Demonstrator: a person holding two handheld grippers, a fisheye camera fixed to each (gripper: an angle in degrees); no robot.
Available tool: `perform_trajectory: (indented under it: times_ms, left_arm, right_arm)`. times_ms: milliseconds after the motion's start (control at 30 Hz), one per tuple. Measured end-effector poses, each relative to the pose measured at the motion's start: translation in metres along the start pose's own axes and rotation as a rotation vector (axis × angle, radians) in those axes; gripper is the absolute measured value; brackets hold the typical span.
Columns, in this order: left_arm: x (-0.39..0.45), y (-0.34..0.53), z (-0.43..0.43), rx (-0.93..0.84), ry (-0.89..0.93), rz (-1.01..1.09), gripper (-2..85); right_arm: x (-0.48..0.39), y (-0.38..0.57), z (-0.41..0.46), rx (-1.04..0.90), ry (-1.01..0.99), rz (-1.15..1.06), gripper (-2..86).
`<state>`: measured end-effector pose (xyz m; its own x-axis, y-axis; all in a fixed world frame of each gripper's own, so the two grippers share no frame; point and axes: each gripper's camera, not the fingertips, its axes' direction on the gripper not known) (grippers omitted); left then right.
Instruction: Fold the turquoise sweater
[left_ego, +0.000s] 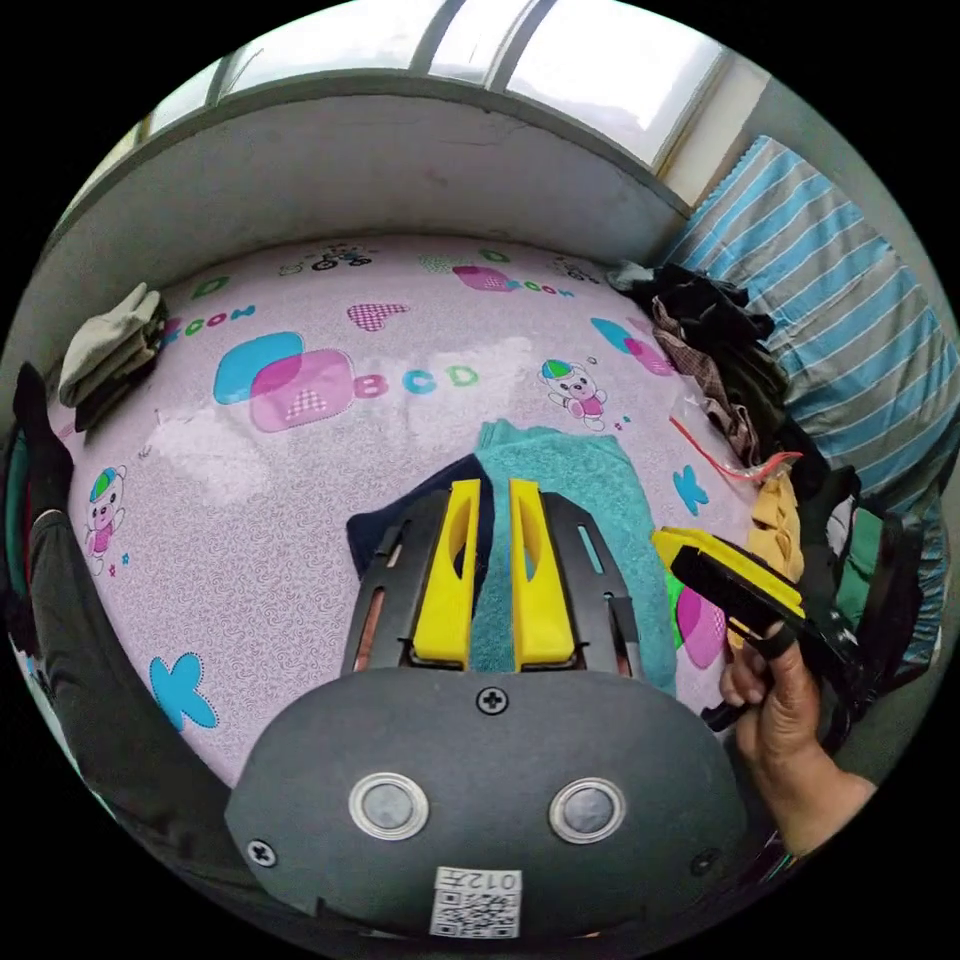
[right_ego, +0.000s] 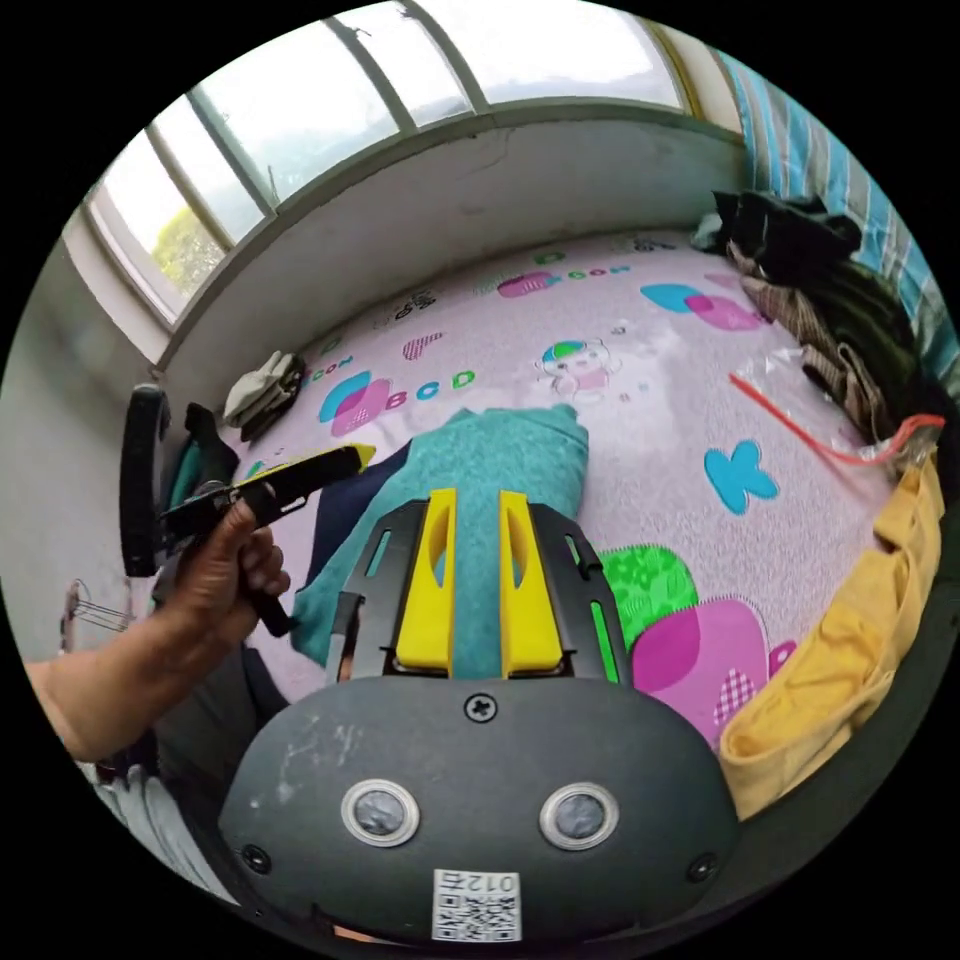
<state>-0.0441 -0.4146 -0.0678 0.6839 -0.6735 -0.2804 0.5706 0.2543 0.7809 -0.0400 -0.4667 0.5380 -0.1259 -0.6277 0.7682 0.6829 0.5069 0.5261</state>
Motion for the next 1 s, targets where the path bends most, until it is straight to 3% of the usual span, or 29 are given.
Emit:
perform_trajectory:
  times_ms: [100,167,300,467,700,900,1000]
  left_arm:
    - [0.006,0.014,0.036,-0.102,-0.161,0.017,8.9]
    - [-0.001,0.022,0.032,-0.054,-0.103,0.0,9.8]
    - [-0.001,0.026,0.032,-0.039,-0.059,-0.016,10.8]
    - [0.016,0.033,0.032,-0.007,-0.088,0.02,10.8]
    - [-0.011,0.028,0.029,-0.095,0.15,-0.094,9.2]
    - [0.047,0.025,0.001,0.035,0.056,-0.002,7.6]
    - [0.077,0.021,0.024,-0.047,-0.007,0.017,7.2]
  right_arm:
    - [-0.039,-0.003,0.025,0.002,0.12,-0.075,10.2]
    - [-0.063,0.002,0.053,-0.081,0.195,-0.126,13.1]
    - [-0.101,0.018,0.052,-0.009,0.324,-0.215,13.3]
    - [-0.112,0.019,0.047,-0.01,0.27,-0.193,13.5]
    - [-0.125,0.017,0.038,-0.02,0.218,-0.179,13.6]
    - [-0.141,0.016,0.034,-0.02,0.237,-0.182,13.5]
    - [-0.145,0.015,0.032,-0.021,0.234,-0.18,13.5]
